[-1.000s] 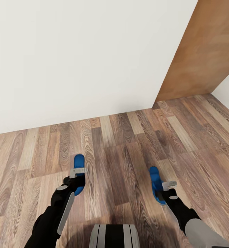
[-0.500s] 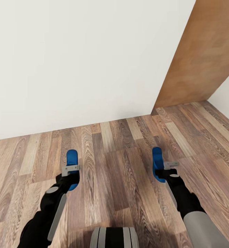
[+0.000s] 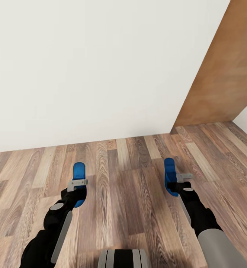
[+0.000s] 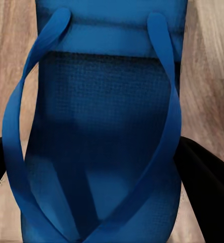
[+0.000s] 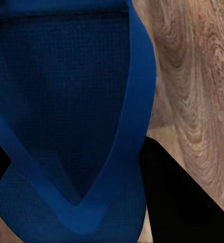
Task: In the bedroom, move the book from the bed onto either nightstand, and place the two sandals side by side next to the bed.
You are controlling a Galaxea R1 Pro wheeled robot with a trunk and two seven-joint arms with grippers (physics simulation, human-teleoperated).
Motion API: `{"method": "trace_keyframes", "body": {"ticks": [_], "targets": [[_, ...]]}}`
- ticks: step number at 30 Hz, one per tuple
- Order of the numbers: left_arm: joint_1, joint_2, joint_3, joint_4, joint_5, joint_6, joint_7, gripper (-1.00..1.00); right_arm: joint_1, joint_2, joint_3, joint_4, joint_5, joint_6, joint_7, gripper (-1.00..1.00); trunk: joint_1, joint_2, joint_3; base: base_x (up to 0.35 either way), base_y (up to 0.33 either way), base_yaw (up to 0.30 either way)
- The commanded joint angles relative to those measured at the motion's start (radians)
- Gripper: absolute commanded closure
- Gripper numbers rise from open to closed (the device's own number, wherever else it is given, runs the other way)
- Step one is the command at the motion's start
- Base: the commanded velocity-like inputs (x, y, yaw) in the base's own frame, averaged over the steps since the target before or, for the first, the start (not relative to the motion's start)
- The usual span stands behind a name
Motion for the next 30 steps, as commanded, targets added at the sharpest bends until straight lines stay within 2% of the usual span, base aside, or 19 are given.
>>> {"method": "trace_keyframes", "body": {"ticks": [1,10,26,30], "targets": [[-0.001,0.000,-0.005,-0.001,0.002,0.006,0.007,1.00,0.000,0.000,0.000,-0.008,0.007,0.013,0.000,1.00,-0.001,0.000,0.004,0.000,0.000,0.262],[-0.001,0.000,-0.010,0.004,0.002,0.009,0.011,1.00,0.039,-0.001,0.001,-0.109,0.006,0.055,0.000,1.00,-0.005,0.002,0.044,0.000,0.000,0.243],[-0.001,0.000,-0.015,0.005,0.003,0.011,0.011,1.00,0.046,-0.001,0.002,-0.107,0.009,0.042,0.000,1.00,-0.012,0.006,0.107,0.000,0.000,0.026],[-0.001,0.000,-0.015,0.005,0.002,0.011,0.011,1.00,0.046,-0.001,0.003,-0.107,0.011,0.050,0.000,1.00,-0.012,0.006,0.110,0.000,0.000,0.238]]}}
